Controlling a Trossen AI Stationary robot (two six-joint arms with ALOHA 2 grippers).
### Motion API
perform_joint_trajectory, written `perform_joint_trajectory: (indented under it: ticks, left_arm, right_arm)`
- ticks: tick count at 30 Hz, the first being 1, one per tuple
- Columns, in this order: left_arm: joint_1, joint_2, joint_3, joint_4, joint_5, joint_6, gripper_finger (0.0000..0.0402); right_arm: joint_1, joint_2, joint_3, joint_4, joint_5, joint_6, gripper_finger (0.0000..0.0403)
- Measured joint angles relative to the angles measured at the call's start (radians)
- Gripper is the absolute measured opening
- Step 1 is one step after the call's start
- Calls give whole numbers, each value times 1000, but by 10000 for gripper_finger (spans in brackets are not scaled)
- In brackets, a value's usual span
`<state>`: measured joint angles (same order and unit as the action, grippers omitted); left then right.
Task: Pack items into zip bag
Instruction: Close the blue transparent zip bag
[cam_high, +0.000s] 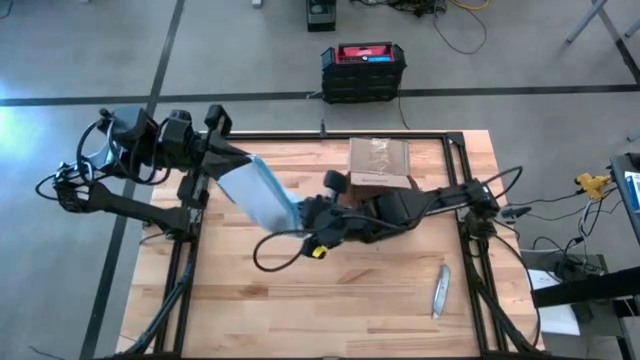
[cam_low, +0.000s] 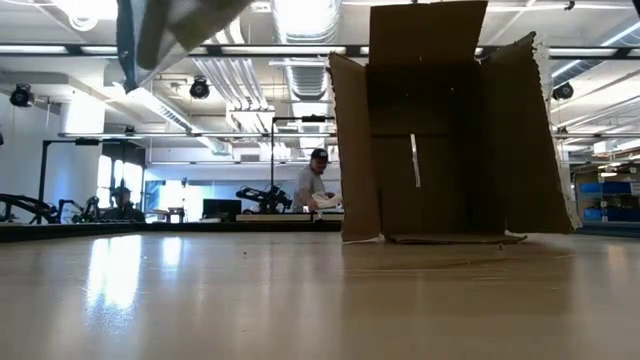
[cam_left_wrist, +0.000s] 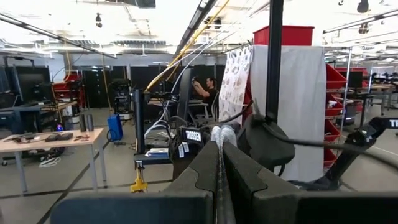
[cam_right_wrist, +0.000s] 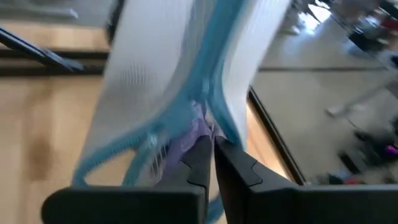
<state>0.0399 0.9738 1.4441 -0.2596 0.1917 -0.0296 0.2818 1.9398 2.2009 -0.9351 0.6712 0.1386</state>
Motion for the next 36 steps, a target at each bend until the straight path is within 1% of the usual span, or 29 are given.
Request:
perform_joint_trajectory:
  ticks: [3, 5, 8, 11, 16, 22, 25, 30, 33, 36]
  left_arm:
    - [0, -3, 0, -2, -1, 1, 0]
    - [0, -4, 0, -7, 0, 1, 0]
    - [0, -6, 0, -29, 0, 1, 0]
    - [0, -8, 0, -50, 0, 2, 0]
    - [0, -13, 0, -82, -4, 22, 0]
    - [0, -16, 0, -94, -8, 43, 0]
    - [0, -26, 0, -103, -10, 46, 0]
    - [0, -39, 0, -108, -10, 54, 0]
    - [1, -50, 0, -107, -10, 62, 0]
    - [1, -60, 0, -107, -10, 70, 0]
  right_arm:
    - [17, -2, 0, -82, 81, 70, 36]
    - [21, -4, 0, -120, 99, 94, 57]
    - [19, -5, 0, -146, 56, 106, 84]
    - [19, -7, 0, -142, 8, 97, 102]
    - [27, -36, -1, -73, 1, 54, 123]
    - [23, -43, -1, -87, 2, 82, 140]
    - [20, -43, -1, -92, -3, 121, 147]
    - [11, -42, -20, -152, -26, 213, 154]
    - [-4, -42, -56, -135, -80, 253, 151]
    - [-16, -41, -112, -47, -162, 268, 144]
